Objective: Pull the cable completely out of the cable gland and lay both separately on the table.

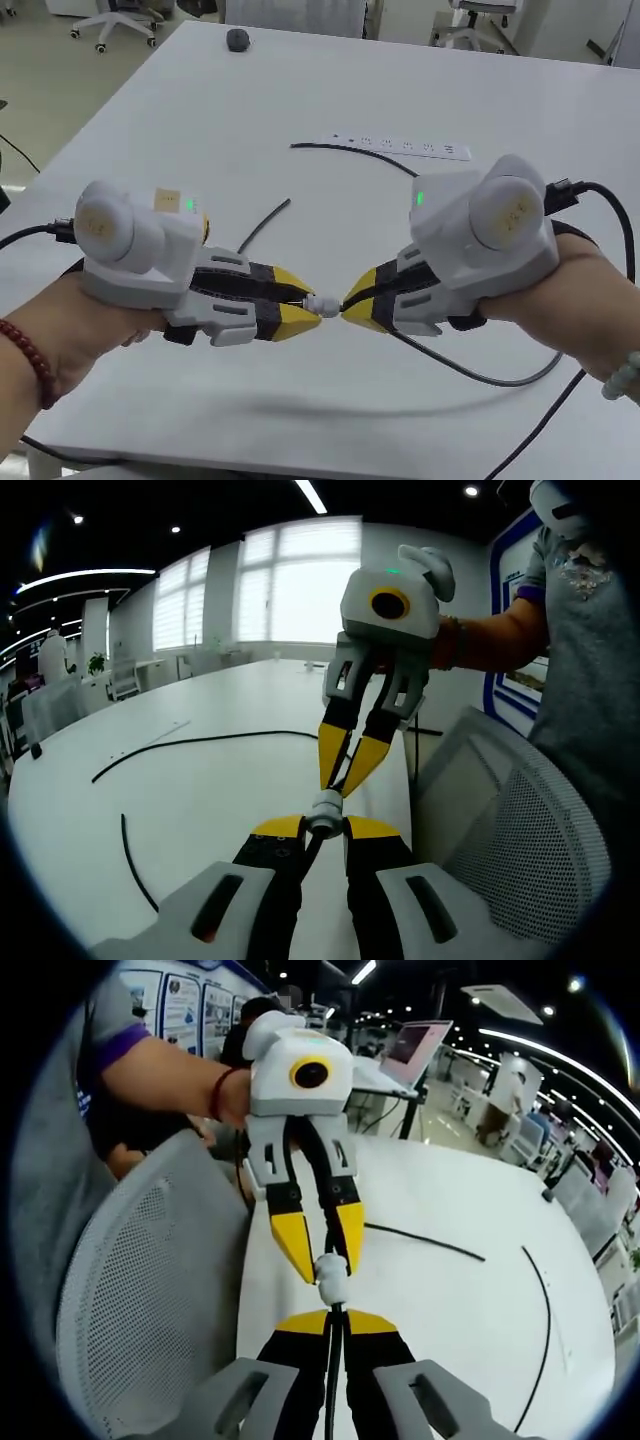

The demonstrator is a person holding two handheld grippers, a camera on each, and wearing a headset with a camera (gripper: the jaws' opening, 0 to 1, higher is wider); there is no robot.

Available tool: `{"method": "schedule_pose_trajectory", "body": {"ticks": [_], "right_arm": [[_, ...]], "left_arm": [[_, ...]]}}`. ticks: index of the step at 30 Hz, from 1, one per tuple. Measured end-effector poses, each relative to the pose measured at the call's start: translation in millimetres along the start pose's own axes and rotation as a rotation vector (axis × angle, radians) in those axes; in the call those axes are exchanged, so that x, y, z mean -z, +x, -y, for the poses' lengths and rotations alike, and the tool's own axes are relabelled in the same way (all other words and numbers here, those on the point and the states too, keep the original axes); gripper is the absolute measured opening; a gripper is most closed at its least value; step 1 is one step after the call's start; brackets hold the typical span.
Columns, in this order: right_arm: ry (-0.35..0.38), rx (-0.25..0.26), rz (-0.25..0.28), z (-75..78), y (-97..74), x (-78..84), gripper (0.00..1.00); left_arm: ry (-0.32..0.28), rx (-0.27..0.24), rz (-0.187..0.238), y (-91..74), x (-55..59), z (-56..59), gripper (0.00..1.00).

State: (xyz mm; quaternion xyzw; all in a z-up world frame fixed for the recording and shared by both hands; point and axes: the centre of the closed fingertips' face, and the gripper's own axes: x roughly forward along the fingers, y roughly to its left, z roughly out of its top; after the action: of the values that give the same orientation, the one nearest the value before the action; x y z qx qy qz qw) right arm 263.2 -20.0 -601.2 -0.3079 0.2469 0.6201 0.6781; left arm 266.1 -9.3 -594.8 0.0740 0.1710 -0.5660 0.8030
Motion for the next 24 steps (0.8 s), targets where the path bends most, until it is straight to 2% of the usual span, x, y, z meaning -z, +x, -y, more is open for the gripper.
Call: {"method": "schedule_pose_trajectory", "body": {"ticks": [2,4,7,14,24], "right_arm": [[-0.022,0.011,-0.041,2.3,-1.7,10.3,0.00],[-0.003,0.005,-0.030,2.3,-4.7,14.1,0.00],[-0.003,0.013,-0.058,4.8,-8.4,27.4,0.00],[0.011,0.014,-0.077,6.2,-13.9,47.1,0.00],[0.020,0.028,-0.159,13.4,-15.6,81.5,0.00]], "left_arm": [[0.008,-0.009,-0.012,-2.4,2.2,-2.4,0.15],[0.006,-0.010,-0.012,-6.9,3.2,-3.0,0.15],[0.005,-0.022,-0.016,-13.7,5.3,-5.3,0.15],[-0.002,-0.039,-0.027,-22.3,11.3,-8.6,0.15],[-0.010,-0.060,-0.033,-30.4,14.6,-14.6,0.15]]}}
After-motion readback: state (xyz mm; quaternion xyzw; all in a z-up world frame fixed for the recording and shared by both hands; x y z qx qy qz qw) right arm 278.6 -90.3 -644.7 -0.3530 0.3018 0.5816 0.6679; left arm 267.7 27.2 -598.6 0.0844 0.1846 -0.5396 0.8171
